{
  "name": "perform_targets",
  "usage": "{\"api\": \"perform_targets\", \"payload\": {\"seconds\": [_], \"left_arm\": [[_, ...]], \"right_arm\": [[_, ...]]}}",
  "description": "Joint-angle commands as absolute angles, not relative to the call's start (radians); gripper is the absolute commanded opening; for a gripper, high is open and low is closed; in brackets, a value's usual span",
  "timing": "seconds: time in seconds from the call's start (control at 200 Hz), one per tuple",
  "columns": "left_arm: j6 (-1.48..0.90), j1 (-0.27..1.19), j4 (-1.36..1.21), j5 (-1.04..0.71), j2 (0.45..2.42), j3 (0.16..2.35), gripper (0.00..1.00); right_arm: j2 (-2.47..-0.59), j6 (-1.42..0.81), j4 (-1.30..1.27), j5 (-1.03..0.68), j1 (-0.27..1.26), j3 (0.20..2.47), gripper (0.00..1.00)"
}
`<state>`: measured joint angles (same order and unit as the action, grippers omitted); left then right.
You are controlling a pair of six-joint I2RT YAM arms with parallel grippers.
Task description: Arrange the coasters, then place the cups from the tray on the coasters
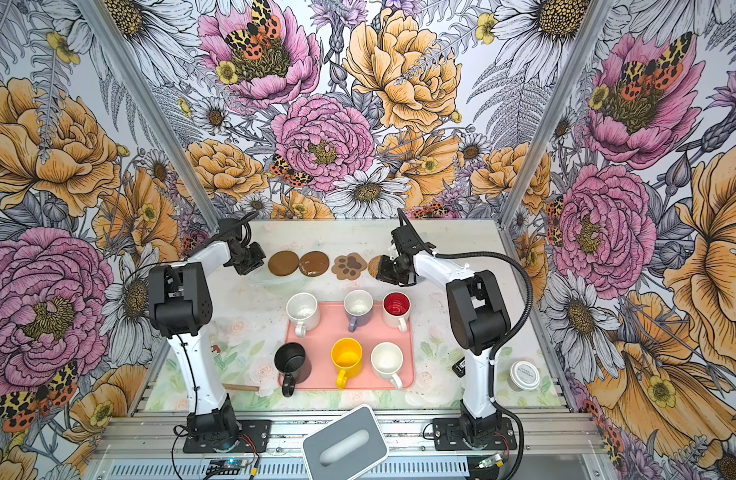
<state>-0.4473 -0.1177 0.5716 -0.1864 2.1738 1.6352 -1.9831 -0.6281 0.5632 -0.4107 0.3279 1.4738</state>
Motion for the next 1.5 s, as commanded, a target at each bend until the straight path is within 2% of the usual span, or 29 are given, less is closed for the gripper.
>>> {"api": "perform_targets", "payload": {"seconds": [0.0, 1.206, 1.376, 1.496], "left_arm": [[-0.465, -0.125, 0.566, -0.214, 2.2, 1.684, 0.0], [-0.442, -0.057, 0.578, -0.185, 2.253, 1.688, 0.0], [-0.436, -0.071, 0.597, -0.155, 2.206, 1.689, 0.0], [-0.443, -0.07, 0.601, -0.161, 2.156, 1.693, 0.0]], "right_arm": [[-1.932, -0.621, 0.546, -0.385, 0.318, 1.456, 0.18], [-1.927, -0.619, 0.538, -0.385, 0.308, 1.41, 0.18], [-1.854, -0.628, 0.523, -0.303, 0.305, 1.378, 0.17], [-1.773, -0.628, 0.515, -0.236, 0.3, 1.352, 0.21]]}}
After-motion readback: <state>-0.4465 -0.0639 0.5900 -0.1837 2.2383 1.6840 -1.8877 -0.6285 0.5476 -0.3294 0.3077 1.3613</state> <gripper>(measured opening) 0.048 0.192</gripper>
